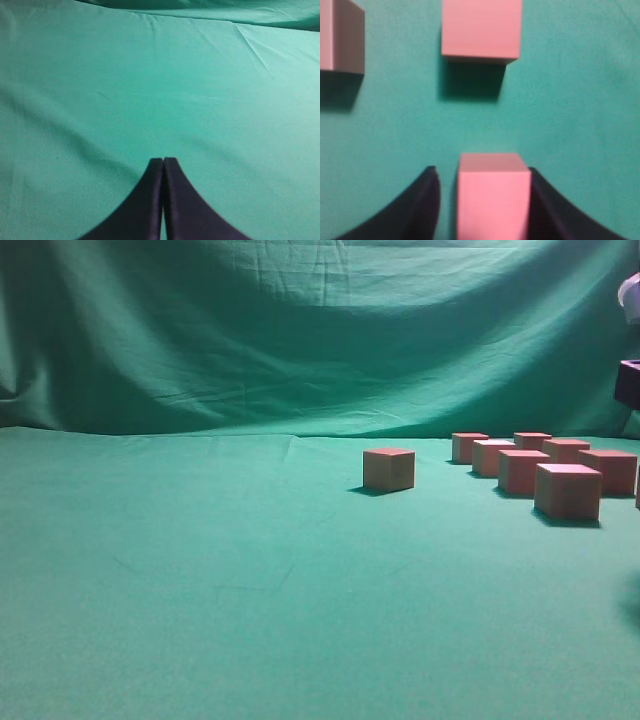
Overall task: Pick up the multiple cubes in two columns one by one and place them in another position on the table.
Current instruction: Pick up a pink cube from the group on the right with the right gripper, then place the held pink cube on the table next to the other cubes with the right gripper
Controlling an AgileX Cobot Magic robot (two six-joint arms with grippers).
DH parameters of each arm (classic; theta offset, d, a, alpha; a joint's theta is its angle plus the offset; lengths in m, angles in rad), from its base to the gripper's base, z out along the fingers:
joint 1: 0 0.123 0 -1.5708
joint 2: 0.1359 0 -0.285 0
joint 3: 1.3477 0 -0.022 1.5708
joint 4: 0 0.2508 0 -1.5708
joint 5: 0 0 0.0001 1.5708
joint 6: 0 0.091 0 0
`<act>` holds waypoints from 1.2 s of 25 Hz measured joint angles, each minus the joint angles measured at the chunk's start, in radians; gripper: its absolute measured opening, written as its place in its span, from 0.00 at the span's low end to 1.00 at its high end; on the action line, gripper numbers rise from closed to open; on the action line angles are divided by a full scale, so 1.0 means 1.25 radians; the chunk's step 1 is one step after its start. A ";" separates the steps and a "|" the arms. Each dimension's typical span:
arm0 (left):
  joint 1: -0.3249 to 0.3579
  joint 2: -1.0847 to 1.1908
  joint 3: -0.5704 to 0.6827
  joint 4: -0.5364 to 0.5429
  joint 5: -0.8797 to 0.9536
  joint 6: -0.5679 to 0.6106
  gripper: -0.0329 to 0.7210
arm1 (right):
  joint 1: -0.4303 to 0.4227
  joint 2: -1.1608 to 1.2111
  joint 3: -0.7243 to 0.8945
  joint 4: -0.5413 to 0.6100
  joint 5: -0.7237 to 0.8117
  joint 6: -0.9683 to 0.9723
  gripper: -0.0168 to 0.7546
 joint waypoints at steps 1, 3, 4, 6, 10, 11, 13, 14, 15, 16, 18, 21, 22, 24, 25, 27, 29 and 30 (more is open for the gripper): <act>0.000 0.000 0.000 0.000 0.000 0.000 0.04 | 0.000 0.000 0.000 0.000 -0.001 0.000 0.47; 0.000 0.000 0.000 0.000 0.000 0.000 0.04 | 0.000 0.000 0.000 0.000 -0.002 0.000 0.37; 0.000 0.000 0.000 0.000 0.000 0.000 0.04 | 0.000 0.000 0.000 0.000 -0.002 0.000 0.37; 0.000 0.000 0.000 0.000 0.000 0.000 0.04 | 0.000 0.000 -0.001 0.000 -0.002 0.000 0.37; 0.000 0.000 0.000 0.000 0.000 0.000 0.04 | 0.000 0.002 -0.029 0.006 0.038 -0.005 0.37; 0.000 0.000 0.000 0.000 0.000 0.000 0.04 | 0.000 0.000 -0.049 0.017 0.063 -0.017 0.37; 0.000 0.000 0.000 0.000 0.000 0.000 0.04 | 0.000 -0.011 -0.107 0.057 0.137 -0.090 0.37; 0.000 0.000 0.000 0.000 0.000 0.000 0.04 | 0.000 -0.019 -0.138 0.092 0.179 -0.139 0.37; 0.000 0.000 0.000 0.000 0.000 0.000 0.04 | 0.000 -0.024 -0.190 0.135 0.225 -0.219 0.37; 0.000 0.000 0.000 0.000 0.000 0.000 0.04 | -0.001 -0.026 -0.231 0.176 0.266 -0.280 0.37; 0.000 0.000 0.000 0.000 0.000 0.000 0.04 | -0.001 -0.024 -0.328 0.275 0.351 -0.406 0.37; 0.000 0.000 0.000 0.000 0.000 0.000 0.04 | -0.001 0.006 -0.477 0.377 0.445 -0.526 0.37; 0.000 0.000 0.000 0.000 0.000 0.000 0.04 | -0.001 0.026 -0.527 0.393 0.461 -0.538 0.37; 0.000 0.000 0.000 0.000 0.000 0.000 0.04 | -0.001 0.073 -0.613 0.405 0.496 -0.560 0.37; 0.000 0.000 0.000 0.000 0.000 0.000 0.04 | 0.002 0.102 -0.657 0.405 0.504 -0.571 0.37; 0.000 0.000 0.000 0.000 0.000 0.000 0.04 | 0.008 0.133 -0.698 0.405 0.509 -0.589 0.37; 0.000 0.000 0.000 0.000 0.000 0.000 0.04 | 0.023 0.193 -0.771 0.405 0.516 -0.647 0.37; 0.000 0.000 0.000 0.000 0.000 0.000 0.04 | 0.035 0.225 -0.807 0.405 0.518 -0.679 0.37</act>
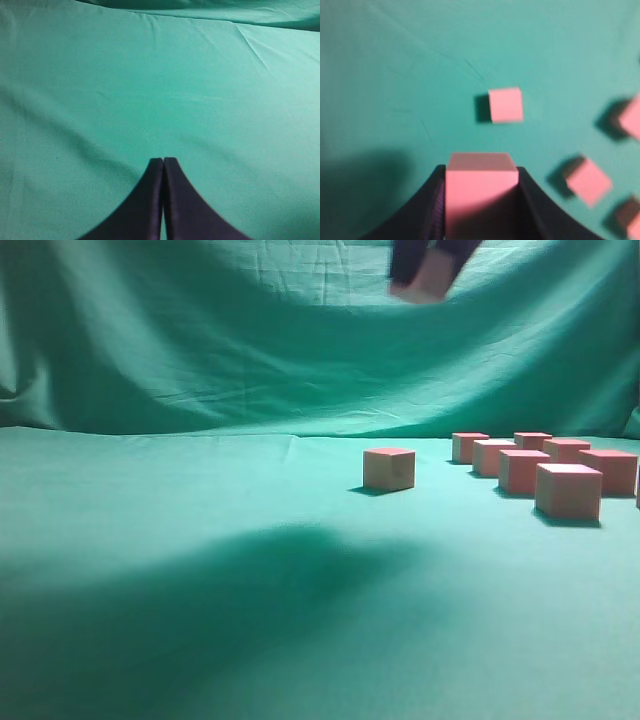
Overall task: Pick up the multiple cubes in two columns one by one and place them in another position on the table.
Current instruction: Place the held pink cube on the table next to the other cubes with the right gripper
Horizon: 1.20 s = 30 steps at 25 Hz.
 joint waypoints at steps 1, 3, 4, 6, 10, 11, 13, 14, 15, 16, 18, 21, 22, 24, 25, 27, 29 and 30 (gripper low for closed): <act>0.000 0.000 0.000 0.000 0.000 0.000 0.04 | 0.014 0.032 -0.033 0.000 0.002 -0.039 0.37; 0.000 0.000 0.000 0.000 0.000 0.000 0.04 | 0.047 0.093 -0.094 -0.002 0.005 -0.107 0.37; 0.000 0.000 0.000 0.000 0.000 0.000 0.04 | 0.064 0.117 -0.117 -0.005 0.005 -0.142 0.37; 0.000 0.000 0.000 0.000 0.000 0.000 0.04 | 0.092 0.167 -0.167 -0.023 0.005 -0.204 0.37; 0.000 0.000 0.000 0.000 0.000 0.000 0.04 | 0.137 0.255 -0.241 -0.079 0.007 -0.306 0.37; 0.000 0.000 0.000 0.000 0.000 0.000 0.04 | 0.141 0.273 -0.250 -0.084 0.007 -0.329 0.37; 0.000 0.000 0.000 0.000 0.000 0.000 0.04 | 0.142 0.311 -0.258 -0.101 -0.002 -0.375 0.37; 0.000 0.000 0.000 0.000 0.000 0.000 0.04 | 0.142 0.321 -0.259 -0.110 -0.013 -0.383 0.37; 0.000 0.000 0.000 0.000 0.000 0.000 0.04 | 0.142 0.329 -0.259 -0.116 -0.028 -0.387 0.37; 0.000 0.000 0.000 0.000 0.000 0.000 0.04 | 0.142 0.334 -0.259 -0.122 -0.044 -0.390 0.37; 0.000 0.000 0.000 0.000 0.000 0.000 0.04 | 0.142 0.348 -0.259 -0.130 -0.069 -0.396 0.37; 0.000 0.000 0.000 0.000 0.000 0.000 0.04 | 0.142 0.363 -0.259 -0.139 -0.100 -0.403 0.37; 0.000 0.000 0.000 0.000 0.000 0.000 0.04 | 0.140 0.368 -0.259 -0.141 -0.107 -0.404 0.37; 0.000 0.000 0.000 0.000 0.000 0.000 0.04 | 0.136 0.375 -0.259 -0.146 -0.110 -0.406 0.37; 0.000 0.000 0.000 0.000 0.000 0.000 0.04 | 0.132 0.378 -0.259 -0.149 -0.112 -0.406 0.37; 0.000 0.000 0.000 0.000 0.000 0.000 0.04 | 0.125 0.380 -0.259 -0.151 -0.112 -0.406 0.37; 0.000 0.000 0.000 0.000 0.000 0.000 0.04 | 0.121 0.380 -0.259 -0.154 -0.114 -0.406 0.37; 0.000 0.000 0.000 0.000 0.000 0.000 0.04 | 0.119 0.380 -0.259 -0.154 -0.114 -0.406 0.37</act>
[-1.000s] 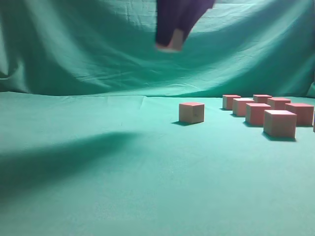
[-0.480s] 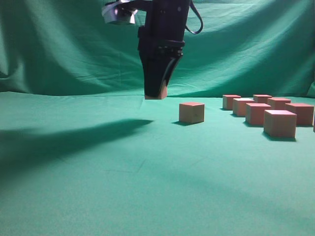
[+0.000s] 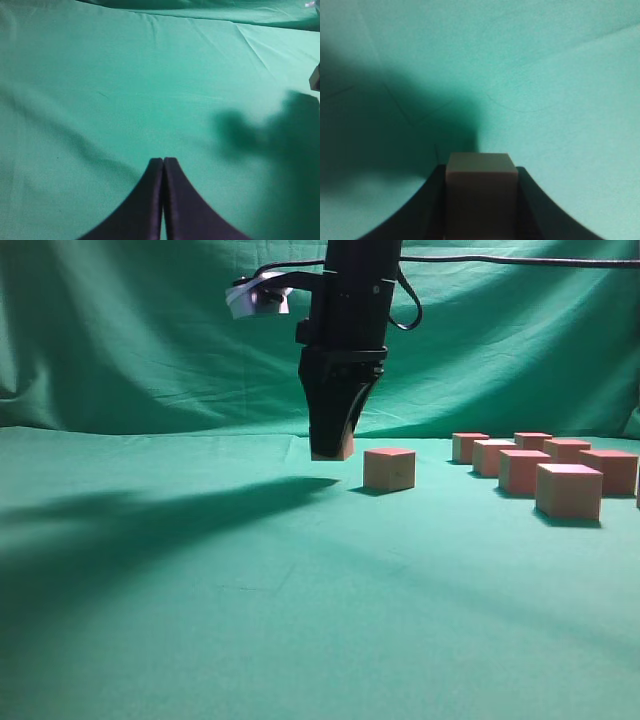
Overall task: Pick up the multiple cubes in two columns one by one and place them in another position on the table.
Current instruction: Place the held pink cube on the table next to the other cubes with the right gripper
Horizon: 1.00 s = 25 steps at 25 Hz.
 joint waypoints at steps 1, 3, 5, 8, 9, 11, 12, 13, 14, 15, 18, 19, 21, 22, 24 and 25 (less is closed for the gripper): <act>0.000 0.000 0.000 0.000 0.000 0.000 0.04 | 0.000 0.000 0.000 0.000 0.000 0.000 0.37; 0.000 0.000 0.000 0.000 0.000 0.000 0.04 | 0.000 0.000 -0.001 0.002 0.000 0.000 0.37; 0.000 0.000 0.000 0.000 0.000 0.000 0.04 | 0.000 0.007 -0.003 0.001 0.005 0.000 0.37; 0.000 0.000 0.000 0.000 0.000 0.000 0.04 | 0.000 0.020 -0.004 0.001 0.006 0.000 0.37; 0.000 0.000 0.000 0.000 0.000 0.000 0.04 | 0.000 0.024 -0.004 0.001 0.006 0.000 0.37; 0.000 0.000 0.000 0.000 0.000 0.000 0.04 | 0.000 0.027 -0.004 0.001 0.006 0.000 0.37; 0.000 0.000 0.000 0.000 0.000 0.000 0.04 | 0.000 0.027 -0.004 0.001 0.006 0.000 0.37; 0.000 0.000 0.000 0.000 0.000 0.000 0.04 | 0.000 0.027 -0.004 0.001 0.006 -0.002 0.37; 0.000 0.000 0.000 0.000 0.000 0.000 0.04 | 0.000 0.027 -0.004 0.001 0.006 -0.002 0.37; 0.000 0.000 0.000 0.000 0.000 0.000 0.04 | 0.000 0.027 -0.004 0.001 0.006 -0.002 0.37; 0.000 0.000 0.000 0.000 0.000 0.000 0.04 | 0.000 0.027 -0.004 0.003 0.006 -0.002 0.37; 0.000 0.000 0.000 0.000 0.000 0.000 0.04 | 0.000 0.027 -0.004 0.004 0.006 -0.003 0.37; 0.000 0.000 0.000 0.000 0.000 0.000 0.04 | 0.000 0.027 -0.004 0.006 0.006 -0.007 0.37; 0.000 0.000 0.000 0.000 0.000 0.000 0.04 | 0.000 0.027 -0.004 0.008 0.006 -0.013 0.37; 0.000 0.000 0.000 0.000 0.000 0.000 0.04 | 0.000 0.027 -0.004 0.011 0.007 -0.023 0.37; 0.000 0.000 0.000 0.000 0.000 0.000 0.04 | 0.000 0.027 -0.004 0.014 0.007 -0.025 0.37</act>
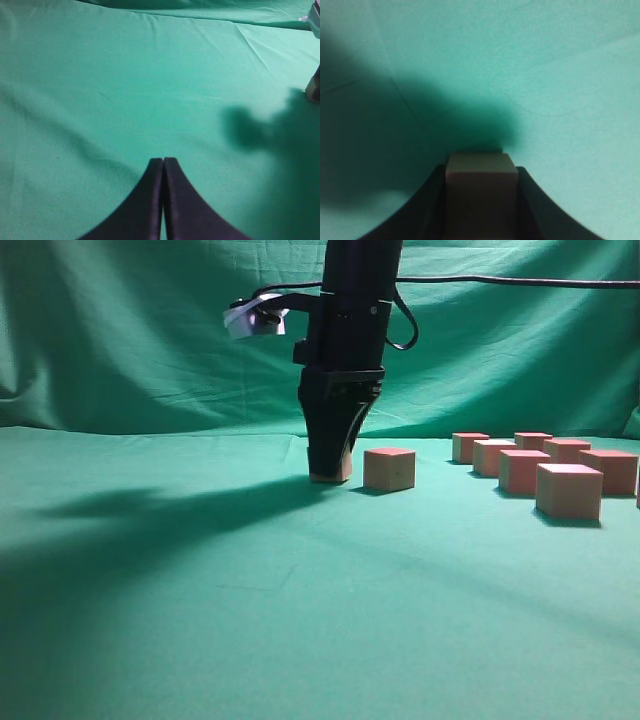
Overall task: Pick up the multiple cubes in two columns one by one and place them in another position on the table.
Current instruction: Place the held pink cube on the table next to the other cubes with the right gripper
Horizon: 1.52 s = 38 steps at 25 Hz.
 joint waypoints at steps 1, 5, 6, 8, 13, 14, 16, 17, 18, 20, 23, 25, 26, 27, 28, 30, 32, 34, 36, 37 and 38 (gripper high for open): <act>0.000 0.000 0.000 0.000 0.000 0.000 0.04 | 0.000 0.000 0.000 0.002 0.000 -0.001 0.37; 0.000 0.000 0.000 0.000 0.000 0.000 0.04 | 0.000 0.000 0.000 0.015 0.000 -0.004 0.37; 0.000 0.000 0.000 0.000 0.000 0.000 0.04 | 0.000 0.000 0.000 0.017 0.000 -0.004 0.37; 0.000 0.000 0.000 0.000 0.000 0.000 0.04 | 0.000 0.000 0.000 0.019 0.000 -0.010 0.37; 0.000 0.000 0.000 0.000 0.000 0.000 0.04 | 0.000 0.003 0.000 0.019 0.001 -0.016 0.37; 0.000 0.000 0.000 0.000 0.000 0.000 0.04 | 0.000 0.004 -0.001 0.019 0.001 -0.016 0.37; 0.000 0.000 0.000 0.000 0.000 0.000 0.04 | 0.000 0.006 -0.004 0.019 0.003 -0.018 0.37; 0.000 0.000 0.000 0.000 0.000 0.000 0.04 | 0.000 0.008 -0.004 0.019 0.003 -0.018 0.37; 0.000 0.000 0.000 0.000 0.000 0.000 0.04 | 0.000 0.008 -0.004 0.019 0.003 -0.018 0.37; 0.000 0.000 0.000 0.000 0.000 0.000 0.04 | 0.000 0.008 -0.004 0.009 0.003 -0.018 0.37; 0.000 0.000 0.000 0.000 0.000 0.000 0.04 | 0.002 0.008 -0.005 -0.007 0.005 -0.018 0.37; 0.000 0.000 0.000 0.000 0.000 0.000 0.04 | 0.003 0.008 -0.005 -0.012 0.005 -0.018 0.37; 0.000 0.000 0.000 0.000 0.000 0.000 0.04 | 0.003 0.008 -0.005 -0.012 0.005 -0.018 0.37; 0.000 0.000 0.000 0.000 0.000 0.000 0.04 | 0.003 0.008 -0.005 -0.013 0.005 -0.018 0.37; 0.000 0.000 0.000 0.000 0.000 0.000 0.04 | 0.003 0.008 -0.005 -0.014 0.005 -0.018 0.37; 0.000 0.000 0.000 0.000 0.000 0.000 0.04 | 0.003 0.008 -0.005 -0.016 0.005 -0.018 0.37; 0.000 0.000 0.000 0.000 0.000 0.000 0.04 | 0.003 0.008 -0.005 -0.019 0.005 -0.018 0.37; 0.000 0.000 0.000 0.000 0.000 0.000 0.04 | 0.003 0.008 -0.005 -0.024 0.005 -0.018 0.37; 0.000 0.000 0.000 0.000 0.000 0.000 0.04 | 0.003 0.008 -0.005 -0.028 0.007 -0.018 0.37; 0.000 0.000 0.000 0.000 0.000 0.000 0.04 | 0.003 0.008 -0.005 -0.032 0.007 -0.018 0.37; 0.000 0.000 0.000 0.000 0.000 0.000 0.04 | 0.003 0.008 -0.005 -0.035 0.013 -0.018 0.37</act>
